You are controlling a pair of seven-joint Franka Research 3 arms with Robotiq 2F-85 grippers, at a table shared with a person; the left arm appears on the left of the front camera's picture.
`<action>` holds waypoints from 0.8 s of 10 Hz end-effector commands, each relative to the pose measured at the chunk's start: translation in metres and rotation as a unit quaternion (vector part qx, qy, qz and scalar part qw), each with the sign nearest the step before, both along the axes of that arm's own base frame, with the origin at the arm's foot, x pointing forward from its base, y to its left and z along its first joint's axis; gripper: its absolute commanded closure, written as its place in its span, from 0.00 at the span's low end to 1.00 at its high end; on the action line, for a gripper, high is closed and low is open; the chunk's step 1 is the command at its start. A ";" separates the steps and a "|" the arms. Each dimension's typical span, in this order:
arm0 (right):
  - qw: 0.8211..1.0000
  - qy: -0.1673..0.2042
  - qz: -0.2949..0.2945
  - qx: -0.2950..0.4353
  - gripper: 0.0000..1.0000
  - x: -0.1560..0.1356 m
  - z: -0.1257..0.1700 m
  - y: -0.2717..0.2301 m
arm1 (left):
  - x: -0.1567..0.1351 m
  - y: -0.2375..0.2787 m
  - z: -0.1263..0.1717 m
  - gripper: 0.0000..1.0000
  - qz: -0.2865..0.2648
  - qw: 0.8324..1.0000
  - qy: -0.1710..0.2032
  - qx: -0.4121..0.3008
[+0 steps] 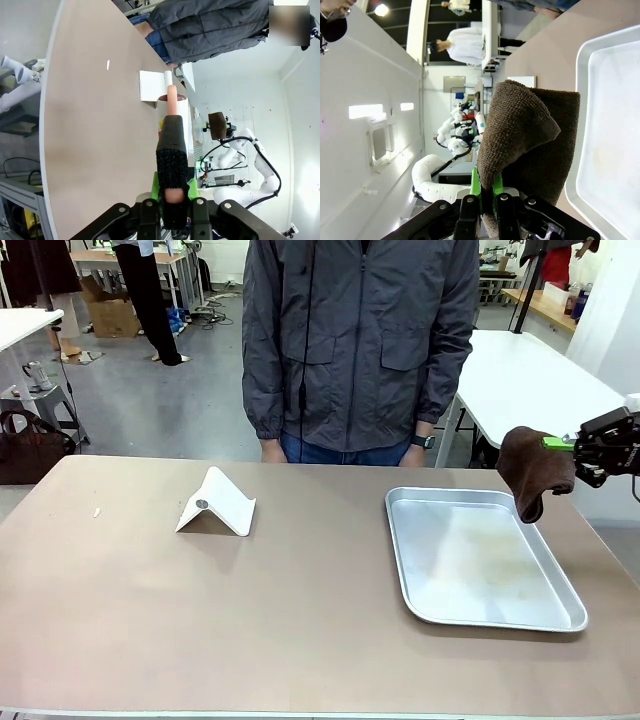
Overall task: Clean the surface of the table.
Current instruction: Clean the area not pointed to by the person.
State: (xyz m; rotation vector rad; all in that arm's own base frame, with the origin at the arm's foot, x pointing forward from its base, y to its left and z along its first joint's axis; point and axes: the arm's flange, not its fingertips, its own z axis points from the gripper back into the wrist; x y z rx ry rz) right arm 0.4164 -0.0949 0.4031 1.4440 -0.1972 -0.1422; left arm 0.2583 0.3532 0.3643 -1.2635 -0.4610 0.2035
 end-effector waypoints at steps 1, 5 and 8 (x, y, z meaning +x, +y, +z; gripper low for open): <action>1.000 -0.003 -0.001 0.003 0.90 0.001 0.004 -0.001 | -0.004 -0.008 0.008 0.78 -0.007 1.000 -0.004 0.003; 1.000 -0.003 -0.001 0.003 0.90 0.001 0.004 -0.001 | 0.001 -0.003 0.008 0.78 -0.004 1.000 -0.008 0.005; 1.000 -0.003 -0.001 0.003 0.90 0.001 0.004 -0.001 | 0.060 -0.005 0.019 0.78 -0.028 0.999 0.022 0.041</action>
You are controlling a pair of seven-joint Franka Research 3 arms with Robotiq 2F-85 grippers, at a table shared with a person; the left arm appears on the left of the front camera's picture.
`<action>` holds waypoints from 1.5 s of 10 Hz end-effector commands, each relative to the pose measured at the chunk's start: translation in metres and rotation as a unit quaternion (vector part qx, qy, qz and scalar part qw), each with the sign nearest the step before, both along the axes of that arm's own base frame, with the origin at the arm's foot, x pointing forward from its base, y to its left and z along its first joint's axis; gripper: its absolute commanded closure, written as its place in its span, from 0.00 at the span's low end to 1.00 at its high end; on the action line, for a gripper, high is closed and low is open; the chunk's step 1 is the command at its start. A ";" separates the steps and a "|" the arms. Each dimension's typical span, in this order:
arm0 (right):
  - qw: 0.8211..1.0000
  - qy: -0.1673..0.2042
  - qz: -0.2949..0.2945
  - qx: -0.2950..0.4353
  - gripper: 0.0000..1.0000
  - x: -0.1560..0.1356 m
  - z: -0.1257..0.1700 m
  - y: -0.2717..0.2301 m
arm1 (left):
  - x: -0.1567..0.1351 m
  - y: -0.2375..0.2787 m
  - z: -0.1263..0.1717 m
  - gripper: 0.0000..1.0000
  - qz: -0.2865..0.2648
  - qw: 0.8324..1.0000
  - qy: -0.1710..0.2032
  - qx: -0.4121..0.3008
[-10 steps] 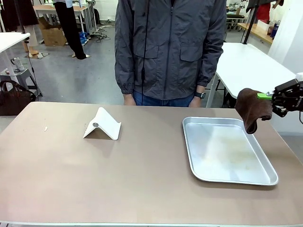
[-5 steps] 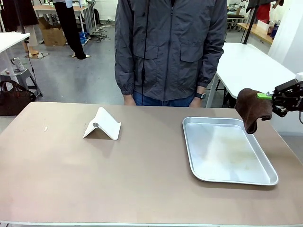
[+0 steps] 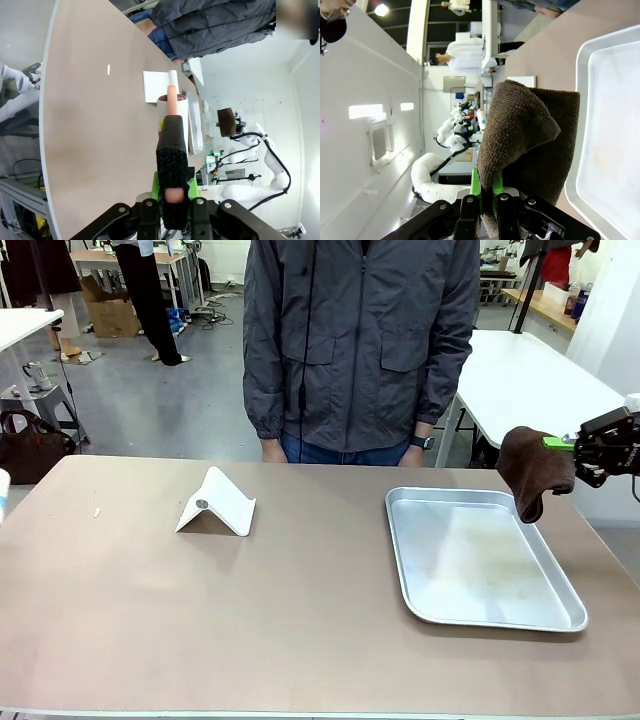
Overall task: Clean the surface of the table.
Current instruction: Clean the area not pointed to by the person.
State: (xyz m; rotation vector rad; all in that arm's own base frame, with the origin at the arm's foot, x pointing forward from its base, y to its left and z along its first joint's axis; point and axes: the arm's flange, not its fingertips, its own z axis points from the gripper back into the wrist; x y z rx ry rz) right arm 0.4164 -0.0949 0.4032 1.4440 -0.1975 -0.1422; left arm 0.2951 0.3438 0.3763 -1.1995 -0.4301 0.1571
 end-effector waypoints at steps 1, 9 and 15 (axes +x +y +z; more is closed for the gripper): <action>1.000 -0.003 -0.001 0.003 0.90 0.001 0.004 -0.001 | 0.056 0.006 0.010 0.78 0.001 0.999 0.038 0.009; 1.000 -0.003 -0.001 0.003 0.90 0.001 0.004 -0.001 | 0.159 -0.013 -0.029 0.78 -0.004 0.984 0.155 0.084; 1.000 -0.003 -0.001 0.003 0.90 0.001 0.004 -0.001 | 0.158 -0.032 -0.057 0.78 0.000 0.983 0.144 0.115</action>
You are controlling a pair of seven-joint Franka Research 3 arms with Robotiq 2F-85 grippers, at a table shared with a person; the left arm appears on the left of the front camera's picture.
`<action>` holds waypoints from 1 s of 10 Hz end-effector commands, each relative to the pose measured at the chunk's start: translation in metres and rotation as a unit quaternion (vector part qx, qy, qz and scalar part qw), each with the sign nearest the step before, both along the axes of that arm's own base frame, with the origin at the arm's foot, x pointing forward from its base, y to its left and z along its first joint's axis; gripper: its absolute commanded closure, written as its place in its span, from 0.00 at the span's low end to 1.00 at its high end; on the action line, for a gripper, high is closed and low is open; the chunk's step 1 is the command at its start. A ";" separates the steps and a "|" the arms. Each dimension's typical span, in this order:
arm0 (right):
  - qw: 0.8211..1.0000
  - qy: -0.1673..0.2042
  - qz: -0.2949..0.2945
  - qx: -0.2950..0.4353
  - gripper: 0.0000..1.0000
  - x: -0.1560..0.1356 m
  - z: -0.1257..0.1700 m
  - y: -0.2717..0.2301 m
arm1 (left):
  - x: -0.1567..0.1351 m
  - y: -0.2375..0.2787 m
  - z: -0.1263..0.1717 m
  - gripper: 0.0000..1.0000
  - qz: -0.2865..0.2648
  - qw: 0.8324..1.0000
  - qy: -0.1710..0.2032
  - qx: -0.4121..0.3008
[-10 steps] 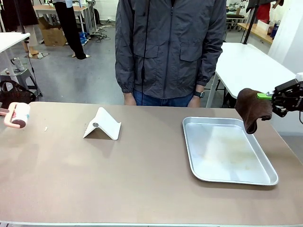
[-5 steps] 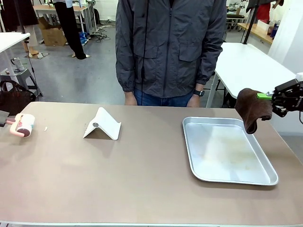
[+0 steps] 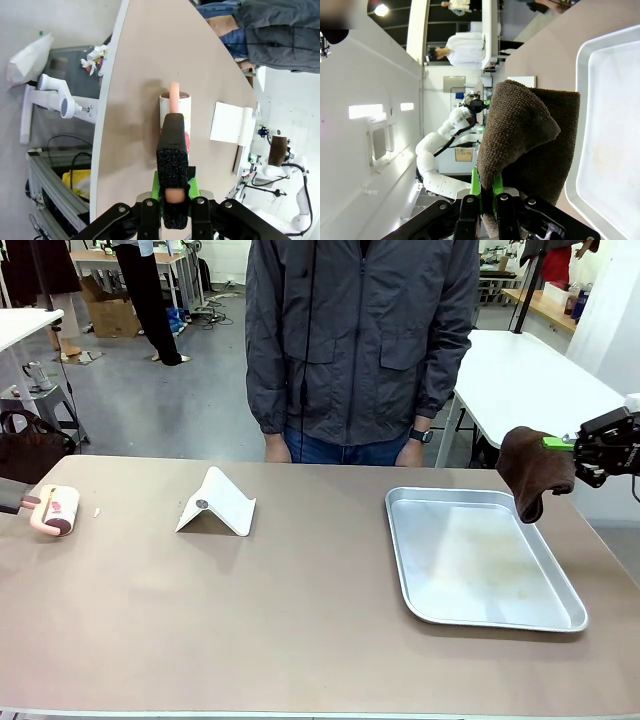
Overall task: Clean the surface of the table.
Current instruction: Clean the area not pointed to by the person.
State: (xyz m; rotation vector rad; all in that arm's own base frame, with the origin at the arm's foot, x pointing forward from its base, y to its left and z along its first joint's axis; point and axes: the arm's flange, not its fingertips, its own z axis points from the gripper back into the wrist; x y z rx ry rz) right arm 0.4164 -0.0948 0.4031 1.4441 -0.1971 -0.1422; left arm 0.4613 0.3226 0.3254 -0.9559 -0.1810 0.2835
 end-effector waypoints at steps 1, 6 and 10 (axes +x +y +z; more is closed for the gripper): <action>1.000 -0.004 -0.001 0.003 0.90 0.001 0.004 -0.001 | -0.009 -0.017 -0.011 0.78 -0.008 1.000 -0.002 0.023; 1.000 -0.004 -0.001 0.003 0.90 0.001 0.004 -0.001 | 0.021 -0.063 -0.028 0.78 -0.018 0.999 0.042 0.015; 1.000 -0.004 -0.001 0.003 0.90 0.001 0.004 -0.001 | 0.049 -0.096 -0.018 0.78 -0.038 0.996 0.080 -0.014</action>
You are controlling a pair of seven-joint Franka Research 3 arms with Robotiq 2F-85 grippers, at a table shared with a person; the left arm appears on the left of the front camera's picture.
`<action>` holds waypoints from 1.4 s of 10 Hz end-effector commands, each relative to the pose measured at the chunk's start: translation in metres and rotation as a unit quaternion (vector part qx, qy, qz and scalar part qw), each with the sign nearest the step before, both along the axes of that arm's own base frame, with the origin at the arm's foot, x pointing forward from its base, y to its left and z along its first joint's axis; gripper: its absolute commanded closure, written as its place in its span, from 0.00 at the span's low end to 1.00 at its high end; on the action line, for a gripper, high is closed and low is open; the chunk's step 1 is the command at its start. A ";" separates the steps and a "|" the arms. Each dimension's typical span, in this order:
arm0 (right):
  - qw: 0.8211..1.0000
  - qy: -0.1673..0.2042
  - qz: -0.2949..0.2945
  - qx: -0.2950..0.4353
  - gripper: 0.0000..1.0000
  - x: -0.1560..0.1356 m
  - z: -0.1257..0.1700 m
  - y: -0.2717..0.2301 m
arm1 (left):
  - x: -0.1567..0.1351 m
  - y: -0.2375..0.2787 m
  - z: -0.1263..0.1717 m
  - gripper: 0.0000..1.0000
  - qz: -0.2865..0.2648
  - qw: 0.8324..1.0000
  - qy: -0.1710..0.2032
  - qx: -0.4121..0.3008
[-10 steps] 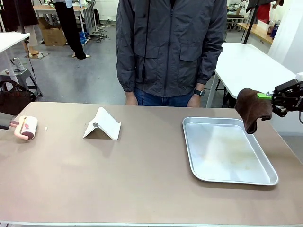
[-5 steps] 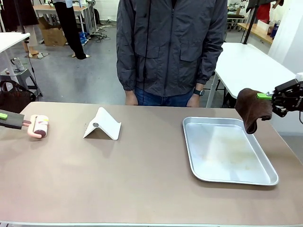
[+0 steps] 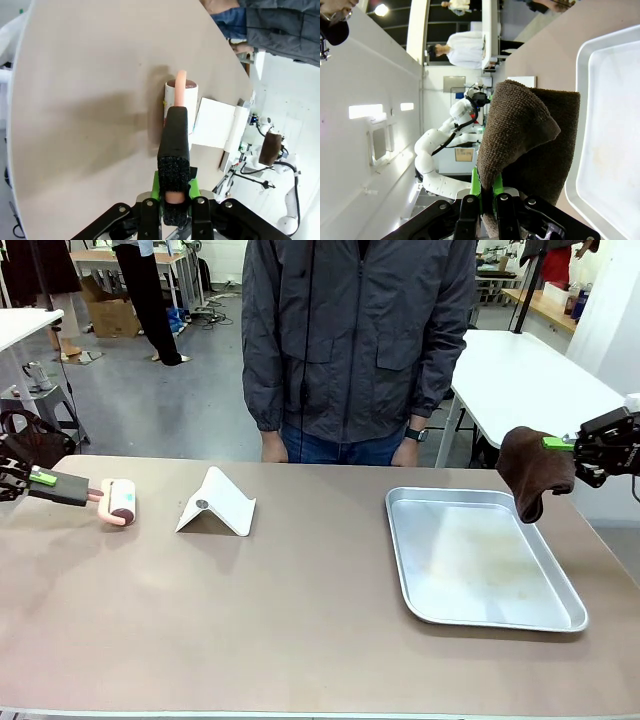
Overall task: Clean the surface of the table.
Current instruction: Clean the area not pointed to by the person.
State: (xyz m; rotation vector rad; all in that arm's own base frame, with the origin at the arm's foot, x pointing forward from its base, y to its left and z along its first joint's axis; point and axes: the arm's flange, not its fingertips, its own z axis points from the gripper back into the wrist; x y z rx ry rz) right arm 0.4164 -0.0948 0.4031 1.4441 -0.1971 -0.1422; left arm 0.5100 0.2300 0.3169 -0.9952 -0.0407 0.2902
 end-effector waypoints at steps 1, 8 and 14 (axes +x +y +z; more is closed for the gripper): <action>1.000 -0.004 -0.001 0.003 0.90 0.001 0.004 -0.001 | 0.000 -0.009 0.000 0.78 -0.013 1.000 0.000 0.003; 1.000 -0.004 -0.001 0.003 0.90 0.001 0.004 -0.001 | -0.121 -0.003 0.091 0.78 -0.107 0.968 -0.192 -0.120; 1.000 -0.004 -0.001 0.003 0.90 0.001 0.004 -0.001 | -0.252 0.024 0.072 0.78 -0.152 0.954 -0.201 -0.162</action>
